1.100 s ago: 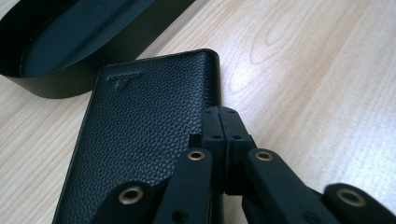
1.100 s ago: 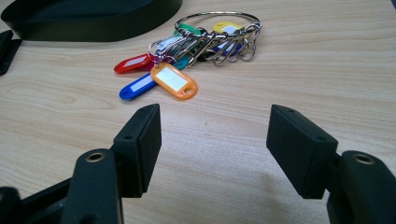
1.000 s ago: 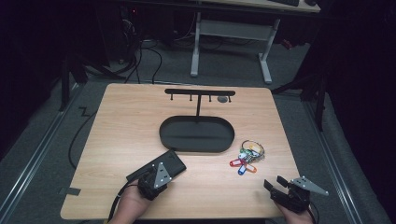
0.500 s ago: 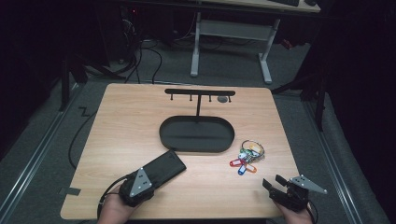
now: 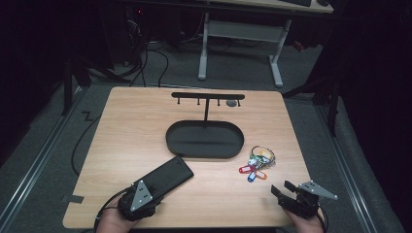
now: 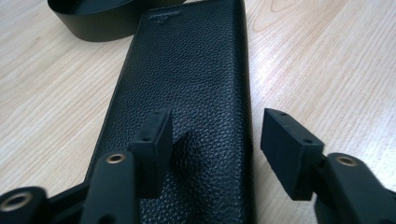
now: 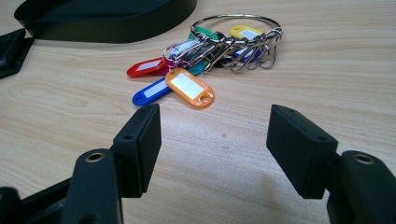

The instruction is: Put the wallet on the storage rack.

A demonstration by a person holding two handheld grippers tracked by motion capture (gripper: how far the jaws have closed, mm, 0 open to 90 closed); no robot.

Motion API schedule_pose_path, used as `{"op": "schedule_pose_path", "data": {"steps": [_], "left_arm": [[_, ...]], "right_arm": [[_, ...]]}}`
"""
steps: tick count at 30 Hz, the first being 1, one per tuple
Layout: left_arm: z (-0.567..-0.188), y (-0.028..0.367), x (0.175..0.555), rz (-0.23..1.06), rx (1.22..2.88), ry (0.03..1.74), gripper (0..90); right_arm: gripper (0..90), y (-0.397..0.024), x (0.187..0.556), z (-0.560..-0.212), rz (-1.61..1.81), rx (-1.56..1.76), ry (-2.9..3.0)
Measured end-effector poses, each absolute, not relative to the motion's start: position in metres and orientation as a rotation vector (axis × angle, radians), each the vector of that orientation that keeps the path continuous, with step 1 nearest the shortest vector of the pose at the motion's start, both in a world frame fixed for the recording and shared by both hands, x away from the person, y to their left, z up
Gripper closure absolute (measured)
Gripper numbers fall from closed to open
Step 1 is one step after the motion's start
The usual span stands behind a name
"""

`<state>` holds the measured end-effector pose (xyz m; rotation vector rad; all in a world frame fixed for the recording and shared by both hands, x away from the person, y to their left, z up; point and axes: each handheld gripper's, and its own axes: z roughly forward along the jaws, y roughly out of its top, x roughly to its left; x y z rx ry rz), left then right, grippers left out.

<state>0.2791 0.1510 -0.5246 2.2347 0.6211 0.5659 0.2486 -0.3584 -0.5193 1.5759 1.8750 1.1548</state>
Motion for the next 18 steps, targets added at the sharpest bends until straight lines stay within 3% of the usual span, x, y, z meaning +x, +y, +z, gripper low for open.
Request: {"op": "schedule_pose_path", "data": {"steps": [8,11,18], "left_arm": [[-0.529,0.143,0.273,0.689,2.303,0.552,40.4],[-0.530,0.140,0.271,0.759,2.317,0.542,45.8],[-0.529,0.140,0.270,0.758,2.325,0.541,52.7]], "right_arm": [[36.1,-0.360,0.248,-0.520,1.157,1.579,1.869],[36.1,-0.360,0.248,-0.520,1.159,1.583,1.867],[36.1,-0.360,0.248,-0.520,1.163,1.589,1.864]]}}
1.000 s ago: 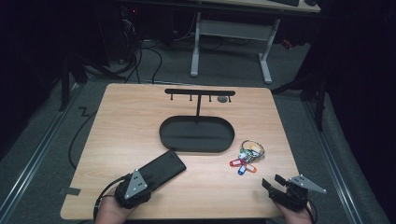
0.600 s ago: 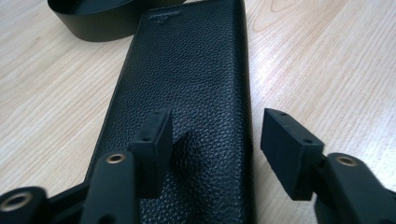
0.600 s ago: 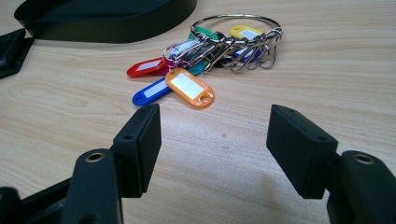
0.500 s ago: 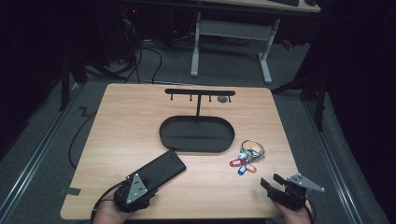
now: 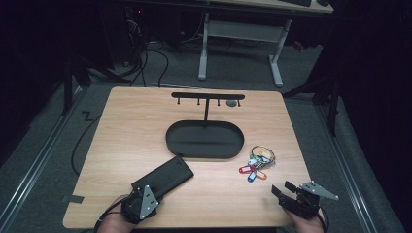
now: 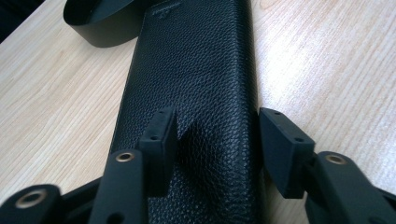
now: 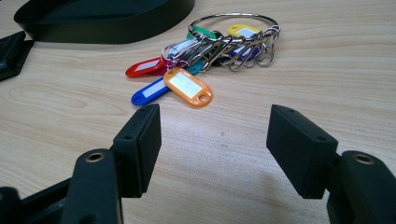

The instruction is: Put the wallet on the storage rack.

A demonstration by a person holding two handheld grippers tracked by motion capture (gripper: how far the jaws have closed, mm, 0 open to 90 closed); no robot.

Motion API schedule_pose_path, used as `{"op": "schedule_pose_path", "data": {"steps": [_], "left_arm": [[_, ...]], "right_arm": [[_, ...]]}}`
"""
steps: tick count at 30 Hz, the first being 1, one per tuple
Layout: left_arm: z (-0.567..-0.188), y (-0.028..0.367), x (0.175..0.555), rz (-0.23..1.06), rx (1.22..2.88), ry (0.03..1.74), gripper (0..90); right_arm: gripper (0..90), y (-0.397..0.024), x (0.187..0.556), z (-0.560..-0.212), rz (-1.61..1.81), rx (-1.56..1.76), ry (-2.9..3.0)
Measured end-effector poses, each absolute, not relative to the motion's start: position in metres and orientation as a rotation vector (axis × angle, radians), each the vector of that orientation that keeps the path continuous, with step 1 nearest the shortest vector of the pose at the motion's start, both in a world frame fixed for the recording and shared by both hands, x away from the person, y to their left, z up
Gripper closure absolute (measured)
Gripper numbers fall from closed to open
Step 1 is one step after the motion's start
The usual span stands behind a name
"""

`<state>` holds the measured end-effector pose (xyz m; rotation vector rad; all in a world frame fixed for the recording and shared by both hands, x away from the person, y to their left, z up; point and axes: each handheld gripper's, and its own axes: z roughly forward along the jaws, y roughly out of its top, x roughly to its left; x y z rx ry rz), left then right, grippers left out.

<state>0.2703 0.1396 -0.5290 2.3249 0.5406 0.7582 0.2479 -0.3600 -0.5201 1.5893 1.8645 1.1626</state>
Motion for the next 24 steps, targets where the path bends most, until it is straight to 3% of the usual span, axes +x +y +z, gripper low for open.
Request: {"op": "schedule_pose_path", "data": {"steps": [11,24], "left_arm": [[-0.5244,0.1441,0.2723,0.683,2.291,0.559,68.3],[-0.5227,0.1418,0.2696,0.707,2.291,0.544,74.8]], "right_arm": [[36.1,-0.3593,0.2484,-0.5215,1.169,1.604,1.864],[36.2,-0.3595,0.2489,-0.5221,1.175,1.610,1.863]]}}
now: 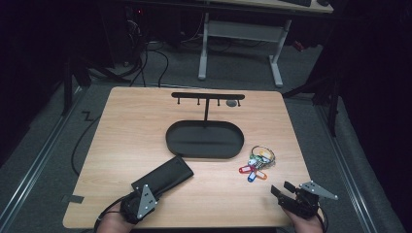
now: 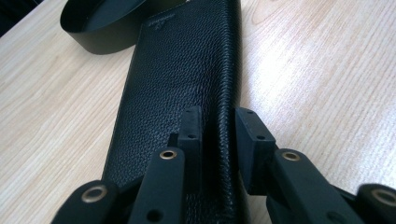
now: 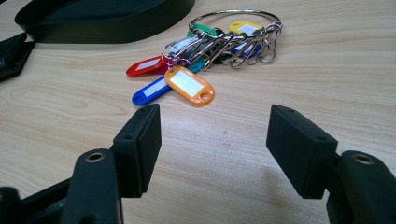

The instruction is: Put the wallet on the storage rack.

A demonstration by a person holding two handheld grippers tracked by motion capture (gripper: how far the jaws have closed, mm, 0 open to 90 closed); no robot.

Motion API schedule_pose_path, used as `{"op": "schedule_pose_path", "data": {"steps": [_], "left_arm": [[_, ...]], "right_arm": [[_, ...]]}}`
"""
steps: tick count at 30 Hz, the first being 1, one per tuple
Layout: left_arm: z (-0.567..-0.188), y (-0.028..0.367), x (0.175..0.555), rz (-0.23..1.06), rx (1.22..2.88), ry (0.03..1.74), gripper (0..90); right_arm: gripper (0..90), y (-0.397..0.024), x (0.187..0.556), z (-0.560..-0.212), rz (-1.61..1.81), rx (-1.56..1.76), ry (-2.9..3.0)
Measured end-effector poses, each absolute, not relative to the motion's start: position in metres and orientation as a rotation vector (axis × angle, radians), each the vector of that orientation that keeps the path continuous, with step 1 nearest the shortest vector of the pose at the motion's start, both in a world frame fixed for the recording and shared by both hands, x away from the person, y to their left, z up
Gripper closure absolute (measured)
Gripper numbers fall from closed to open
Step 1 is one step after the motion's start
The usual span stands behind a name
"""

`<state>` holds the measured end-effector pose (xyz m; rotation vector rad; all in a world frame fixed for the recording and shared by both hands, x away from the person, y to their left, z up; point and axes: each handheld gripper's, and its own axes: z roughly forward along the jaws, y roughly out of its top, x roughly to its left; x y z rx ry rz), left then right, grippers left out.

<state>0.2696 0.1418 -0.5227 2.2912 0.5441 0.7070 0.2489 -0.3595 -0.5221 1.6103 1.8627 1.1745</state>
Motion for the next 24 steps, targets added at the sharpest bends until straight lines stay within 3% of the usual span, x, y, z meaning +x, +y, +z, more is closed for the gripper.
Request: {"op": "schedule_pose_path", "data": {"steps": [24], "left_arm": [[-0.506,0.156,0.270,0.627,2.121,0.622,79.8]], "right_arm": [[36.2,-0.360,0.250,-0.522,1.171,1.602,1.866]]}}
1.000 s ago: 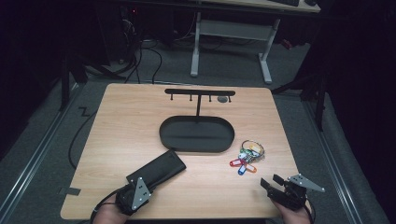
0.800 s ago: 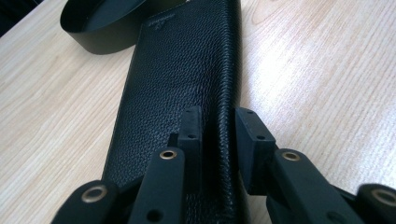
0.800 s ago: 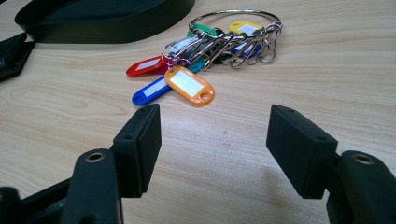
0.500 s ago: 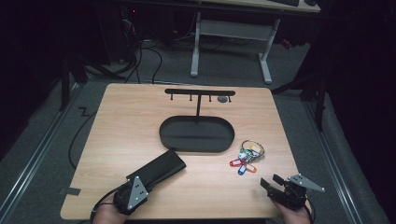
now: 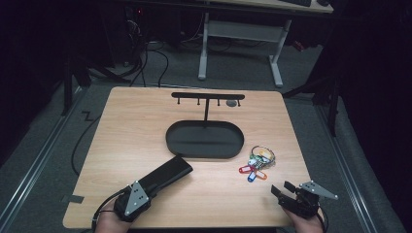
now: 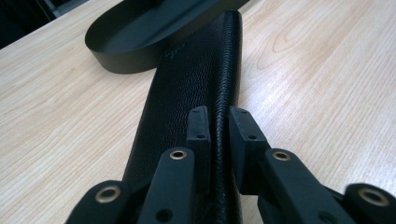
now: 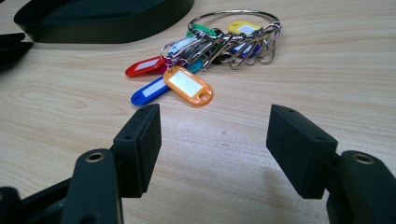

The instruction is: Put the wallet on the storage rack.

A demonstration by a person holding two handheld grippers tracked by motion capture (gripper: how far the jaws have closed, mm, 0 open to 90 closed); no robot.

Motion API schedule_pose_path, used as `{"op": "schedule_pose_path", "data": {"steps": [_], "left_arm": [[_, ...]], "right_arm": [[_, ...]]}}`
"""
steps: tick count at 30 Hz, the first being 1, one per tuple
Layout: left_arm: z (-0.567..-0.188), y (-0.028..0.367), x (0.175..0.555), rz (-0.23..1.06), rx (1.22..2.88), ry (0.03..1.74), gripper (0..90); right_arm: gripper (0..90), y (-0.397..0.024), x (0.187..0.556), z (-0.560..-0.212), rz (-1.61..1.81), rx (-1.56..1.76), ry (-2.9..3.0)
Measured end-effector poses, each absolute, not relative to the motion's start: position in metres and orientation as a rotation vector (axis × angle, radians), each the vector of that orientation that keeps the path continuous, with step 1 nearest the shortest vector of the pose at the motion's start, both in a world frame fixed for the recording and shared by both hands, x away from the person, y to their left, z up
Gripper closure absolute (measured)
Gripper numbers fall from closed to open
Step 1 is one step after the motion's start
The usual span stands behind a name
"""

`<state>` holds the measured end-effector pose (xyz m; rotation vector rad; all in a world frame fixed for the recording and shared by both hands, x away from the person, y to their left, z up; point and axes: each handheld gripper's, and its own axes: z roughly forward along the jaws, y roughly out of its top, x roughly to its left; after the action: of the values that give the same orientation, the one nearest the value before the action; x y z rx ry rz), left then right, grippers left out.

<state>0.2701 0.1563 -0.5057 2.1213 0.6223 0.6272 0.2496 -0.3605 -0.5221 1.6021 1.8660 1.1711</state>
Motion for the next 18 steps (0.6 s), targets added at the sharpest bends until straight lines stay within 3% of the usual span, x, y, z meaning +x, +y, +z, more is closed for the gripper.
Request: {"op": "schedule_pose_path", "data": {"steps": [18], "left_arm": [[-0.495,0.172,0.273,0.539,1.991,0.703,80.8]], "right_arm": [[36.2,-0.360,0.250,-0.522,1.171,1.605,1.872]]}}
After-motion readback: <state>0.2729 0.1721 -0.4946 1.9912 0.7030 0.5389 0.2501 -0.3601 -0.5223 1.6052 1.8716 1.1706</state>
